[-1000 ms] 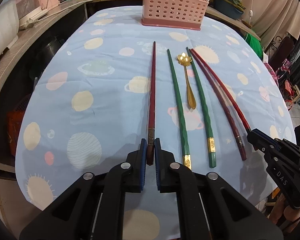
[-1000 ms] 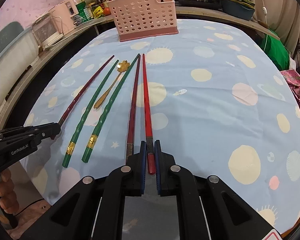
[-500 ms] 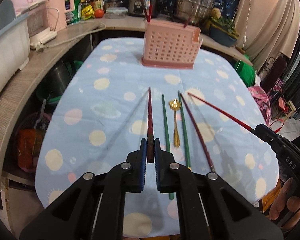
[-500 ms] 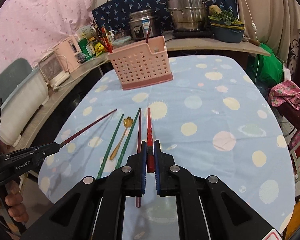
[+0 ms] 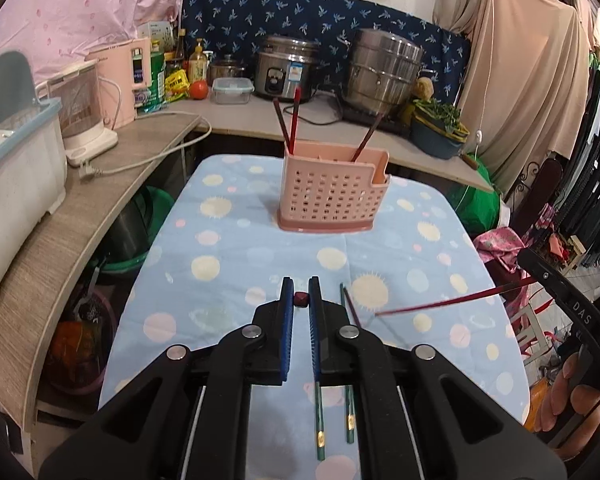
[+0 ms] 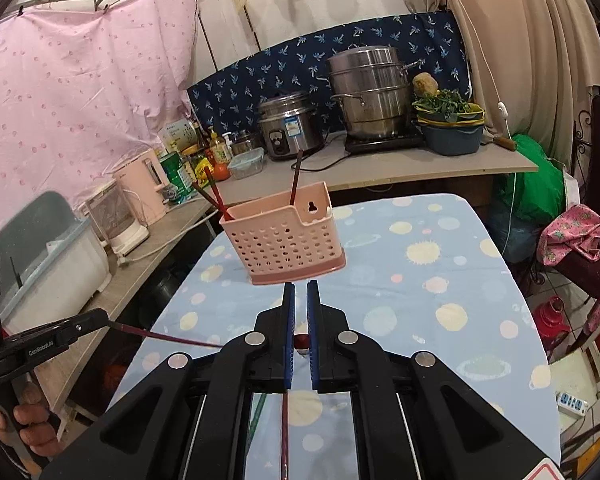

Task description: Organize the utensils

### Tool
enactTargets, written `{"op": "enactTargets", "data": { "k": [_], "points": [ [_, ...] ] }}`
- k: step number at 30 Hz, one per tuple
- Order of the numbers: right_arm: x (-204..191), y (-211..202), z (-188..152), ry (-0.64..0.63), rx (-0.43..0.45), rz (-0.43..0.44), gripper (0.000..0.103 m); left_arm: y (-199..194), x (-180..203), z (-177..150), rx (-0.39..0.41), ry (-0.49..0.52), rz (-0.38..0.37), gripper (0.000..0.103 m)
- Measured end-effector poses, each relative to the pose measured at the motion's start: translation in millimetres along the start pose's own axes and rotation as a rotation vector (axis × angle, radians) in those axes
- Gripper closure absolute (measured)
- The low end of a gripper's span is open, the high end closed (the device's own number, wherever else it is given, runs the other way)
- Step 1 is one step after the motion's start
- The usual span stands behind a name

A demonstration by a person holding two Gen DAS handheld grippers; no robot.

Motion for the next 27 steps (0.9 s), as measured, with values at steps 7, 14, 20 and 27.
{"op": "enactTargets", "data": {
  "k": [7, 14, 20, 27],
  "points": [
    [0.4, 26.9, 14.2, 0.003, -0.004, 0.006, 0.097, 9.9, 10.4, 23.4, 0.026, 0.019, -0.001, 0.096],
    [-1.5, 45.5, 22.1, 0.008, -0.016, 0.014, 0.102, 19.6, 14.6, 35.0, 0.029, 0.03, -0.007, 0.096],
    [-10.3, 49.2, 42.1, -0.033, 0.008, 0.008, 0.102, 22.8, 16.4, 50.8, 0.047, 0.036, -0.011, 0.096],
    [10.5, 52.8, 13.2, -0.048, -0.071, -0.026, 0.086, 22.7, 11.2, 56.9, 0.056, 0.029, -0.012, 0.096]
  ]
}}
Point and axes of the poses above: each gripper's, at about its wrist camera, not at the fingertips, and y roughly the way its jaws point, x to its right, z to its top, the point moved 6 cm from there along y, roughly the way its jaws point, and after that the axes turned 1 degree about z, right-handed, at the moved point
